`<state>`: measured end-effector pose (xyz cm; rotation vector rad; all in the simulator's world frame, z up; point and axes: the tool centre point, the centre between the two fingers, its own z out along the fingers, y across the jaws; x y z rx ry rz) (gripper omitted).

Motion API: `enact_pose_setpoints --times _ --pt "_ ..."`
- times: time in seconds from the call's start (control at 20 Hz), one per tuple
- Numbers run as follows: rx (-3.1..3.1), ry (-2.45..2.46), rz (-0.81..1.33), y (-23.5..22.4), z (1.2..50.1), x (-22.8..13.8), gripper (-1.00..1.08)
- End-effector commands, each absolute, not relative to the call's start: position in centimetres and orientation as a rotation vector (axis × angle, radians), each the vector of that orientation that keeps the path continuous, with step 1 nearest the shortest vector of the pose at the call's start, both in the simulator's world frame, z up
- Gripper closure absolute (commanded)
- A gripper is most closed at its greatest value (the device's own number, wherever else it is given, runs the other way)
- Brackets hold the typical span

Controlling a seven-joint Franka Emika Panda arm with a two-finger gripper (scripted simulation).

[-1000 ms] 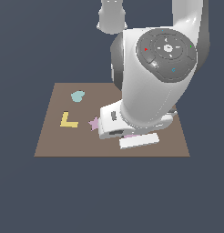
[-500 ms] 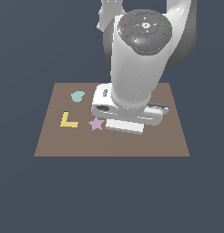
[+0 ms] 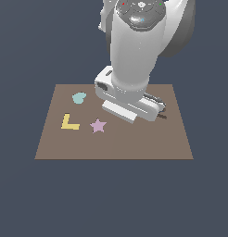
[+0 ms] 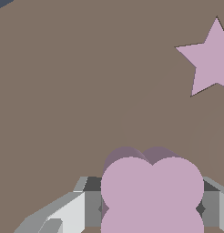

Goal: Insert a designated object into the corresponding slot on a board.

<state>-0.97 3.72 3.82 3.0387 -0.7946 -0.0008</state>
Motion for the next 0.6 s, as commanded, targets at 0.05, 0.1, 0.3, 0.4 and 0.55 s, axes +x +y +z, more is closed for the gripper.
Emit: enact_pose_setpoints --times 0.05,0.1,0.3,0.4,0.55 --pt "3.001 -0.928 0.0 3.9 3.9 -2.1 1.08" --pt "2.991 -0.958 0.0 4.0 3.9 -2.4 1.08" --pt "2.958 -1.057 0.0 4.2 4.0 -3.2 1.08" --pt "2.945 -1.093 -0.001 4.4 4.0 -3.5 1.08" --pt "2.931 -1.131 -0.001 4.5 4.0 -3.8 1.08"
